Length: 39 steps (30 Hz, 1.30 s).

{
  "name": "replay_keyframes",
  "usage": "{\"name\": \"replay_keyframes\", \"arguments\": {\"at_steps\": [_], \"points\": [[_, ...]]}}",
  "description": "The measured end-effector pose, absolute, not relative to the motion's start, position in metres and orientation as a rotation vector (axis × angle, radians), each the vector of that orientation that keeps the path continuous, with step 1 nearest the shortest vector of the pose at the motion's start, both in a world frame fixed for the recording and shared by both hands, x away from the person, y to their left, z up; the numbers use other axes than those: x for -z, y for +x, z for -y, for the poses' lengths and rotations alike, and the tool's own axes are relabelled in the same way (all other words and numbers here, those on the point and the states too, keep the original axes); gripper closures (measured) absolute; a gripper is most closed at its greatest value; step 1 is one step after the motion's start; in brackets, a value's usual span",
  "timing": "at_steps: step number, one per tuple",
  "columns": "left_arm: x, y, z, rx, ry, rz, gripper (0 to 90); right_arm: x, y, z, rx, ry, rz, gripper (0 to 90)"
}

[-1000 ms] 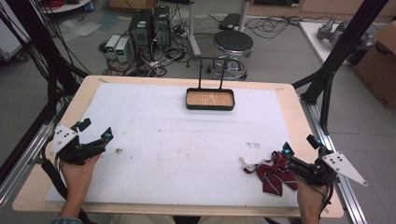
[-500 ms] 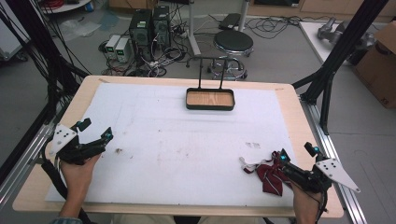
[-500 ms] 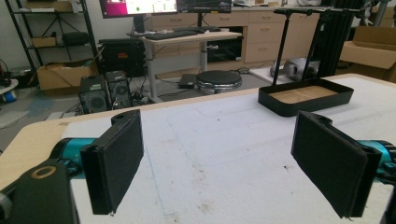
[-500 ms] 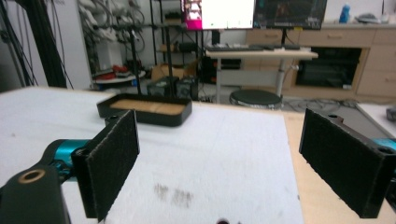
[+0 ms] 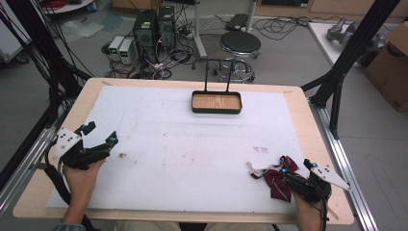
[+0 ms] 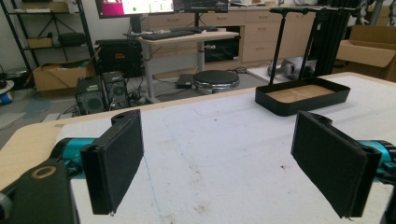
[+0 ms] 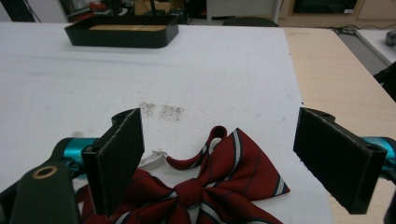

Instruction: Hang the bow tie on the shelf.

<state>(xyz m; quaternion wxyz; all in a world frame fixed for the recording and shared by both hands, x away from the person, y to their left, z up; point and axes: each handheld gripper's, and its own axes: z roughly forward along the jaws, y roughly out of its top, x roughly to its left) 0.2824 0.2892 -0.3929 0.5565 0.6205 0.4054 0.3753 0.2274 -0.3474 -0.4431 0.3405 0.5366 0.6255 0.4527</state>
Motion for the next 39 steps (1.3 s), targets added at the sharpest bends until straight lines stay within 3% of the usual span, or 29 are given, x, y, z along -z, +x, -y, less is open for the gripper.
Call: {"name": "replay_keyframes", "arguments": {"at_steps": [4, 16, 28, 31, 36, 39], "points": [[0.393, 0.282, -0.289, -0.883, 1.471, -0.953, 17.3, 0.446, 0.234, 0.346, -1.138, 1.415, -1.652, 18.9], [0.392, 0.281, -0.289, -0.885, 1.463, -0.945, 17.3, 0.448, 0.249, 0.335, -0.969, 1.419, -1.794, 42.8], [0.392, 0.281, -0.289, -0.885, 1.465, -0.937, 17.3, 0.45, 0.251, 0.334, -0.931, 1.49, -1.854, 57.2], [0.392, 0.28, -0.289, -0.885, 1.464, -0.937, 17.3, 0.45, 0.25, 0.334, -0.955, 1.51, -1.86, 70.2], [0.391, 0.28, -0.29, -0.889, 1.464, -0.937, 17.4, 0.449, 0.248, 0.332, -0.967, 1.507, -1.849, 84.5], [0.392, 0.28, -0.29, -0.89, 1.464, -0.937, 17.4, 0.446, 0.246, 0.334, -1.013, 1.49, -1.82, 85.1]]}}
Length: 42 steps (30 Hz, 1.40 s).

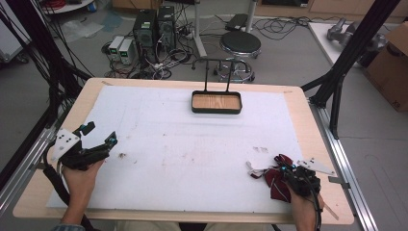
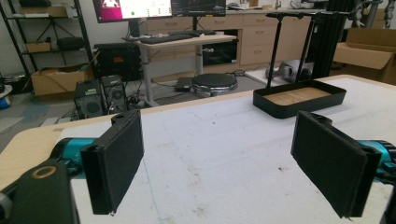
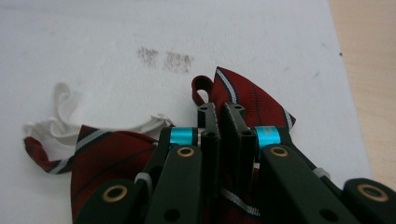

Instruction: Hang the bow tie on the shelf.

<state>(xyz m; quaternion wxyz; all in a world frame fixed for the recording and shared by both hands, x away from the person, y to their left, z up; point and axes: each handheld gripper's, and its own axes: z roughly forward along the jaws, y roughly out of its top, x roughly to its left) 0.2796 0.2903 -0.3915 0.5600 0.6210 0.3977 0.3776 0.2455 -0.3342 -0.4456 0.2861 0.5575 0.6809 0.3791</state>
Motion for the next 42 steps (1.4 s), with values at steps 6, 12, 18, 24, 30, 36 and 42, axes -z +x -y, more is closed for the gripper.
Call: {"name": "replay_keyframes", "arguments": {"at_steps": [6, 12, 18, 24, 30, 36, 42], "points": [[0.392, 0.28, -0.288, -0.888, 1.468, -0.937, 17.4, 0.429, 0.241, 0.332, -1.073, 1.431, -1.743, 85.4], [0.392, 0.28, -0.289, -0.893, 1.462, -0.936, 17.4, 0.415, 0.245, 0.324, -1.097, 1.366, -1.739, 85.4], [0.392, 0.28, -0.289, -0.895, 1.461, -0.935, 17.4, 0.398, 0.255, 0.311, -1.111, 1.265, -1.749, 85.4], [0.393, 0.282, -0.288, -0.89, 1.463, -0.933, 17.4, 0.382, 0.271, 0.301, -1.16, 1.17, -1.725, 85.4], [0.393, 0.284, -0.288, -0.891, 1.463, -0.93, 17.5, 0.373, 0.286, 0.293, -1.193, 1.117, -1.699, 85.4], [0.393, 0.284, -0.288, -0.888, 1.467, -0.928, 17.6, 0.364, 0.298, 0.287, -1.212, 1.081, -1.677, 85.4], [0.393, 0.284, -0.287, -0.888, 1.466, -0.922, 17.7, 0.353, 0.316, 0.28, -1.216, 1.035, -1.668, 85.4]]}}
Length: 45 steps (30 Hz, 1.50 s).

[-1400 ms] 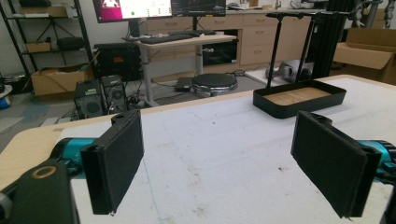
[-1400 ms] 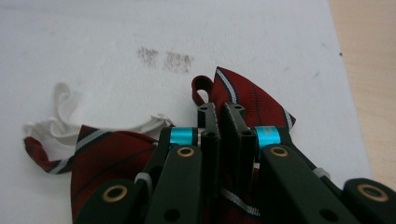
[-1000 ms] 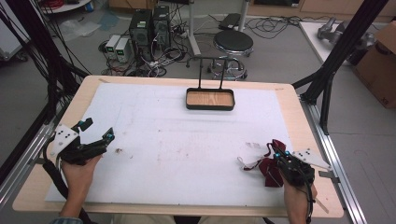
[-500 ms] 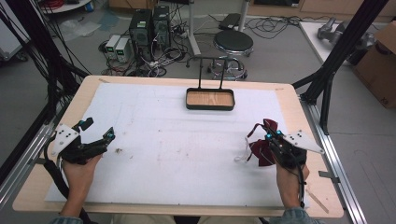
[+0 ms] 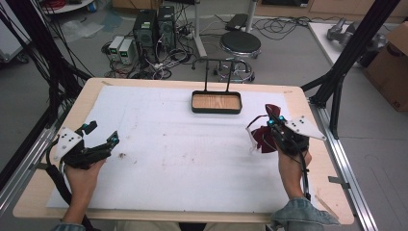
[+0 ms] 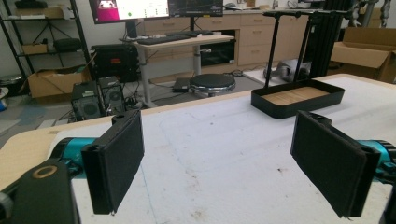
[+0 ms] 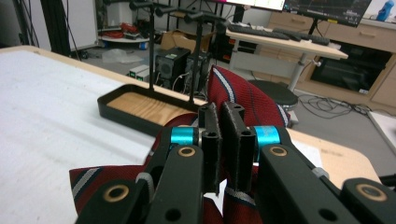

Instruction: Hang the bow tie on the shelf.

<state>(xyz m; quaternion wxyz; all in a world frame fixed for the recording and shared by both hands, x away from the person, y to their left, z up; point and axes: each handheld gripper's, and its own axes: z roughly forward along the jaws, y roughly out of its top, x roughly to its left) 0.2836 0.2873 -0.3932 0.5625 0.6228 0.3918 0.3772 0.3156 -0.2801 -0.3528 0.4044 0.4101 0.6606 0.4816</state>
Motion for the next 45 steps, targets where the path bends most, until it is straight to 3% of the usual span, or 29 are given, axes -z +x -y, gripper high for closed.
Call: {"name": "replay_keyframes", "arguments": {"at_steps": [45], "points": [[0.396, 0.287, -0.285, -0.861, 1.48, -0.898, 17.8, 0.317, 0.454, 0.24, -1.269, 0.999, -1.623, 85.4]]}}
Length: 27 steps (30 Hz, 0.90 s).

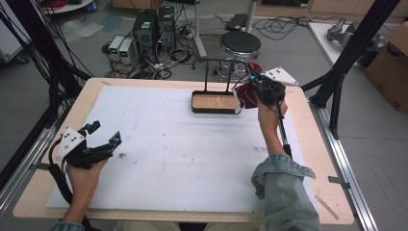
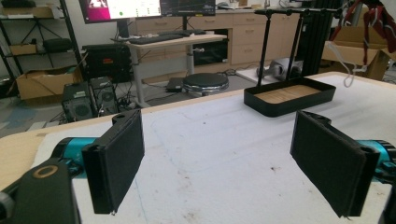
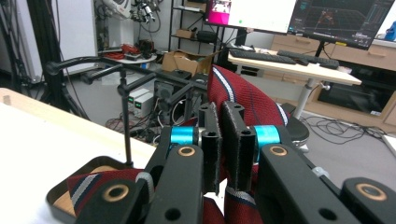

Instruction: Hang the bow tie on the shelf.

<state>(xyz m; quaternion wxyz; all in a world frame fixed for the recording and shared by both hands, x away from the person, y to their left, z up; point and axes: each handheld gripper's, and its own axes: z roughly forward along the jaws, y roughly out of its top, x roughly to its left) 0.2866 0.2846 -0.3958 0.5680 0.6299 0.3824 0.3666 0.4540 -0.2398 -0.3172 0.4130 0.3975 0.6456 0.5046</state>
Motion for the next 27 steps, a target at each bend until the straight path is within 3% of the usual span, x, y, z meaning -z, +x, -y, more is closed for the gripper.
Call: {"name": "replay_keyframes", "arguments": {"at_steps": [17, 27], "points": [[0.397, 0.286, -0.288, -0.854, 1.481, -0.909, 17.8, 0.314, 0.485, 0.235, -1.223, 1.03, -1.615, 85.4], [0.397, 0.286, -0.288, -0.851, 1.479, -0.904, 17.9, 0.33, 0.502, 0.245, -1.15, 1.103, -1.645, 85.2]]}}
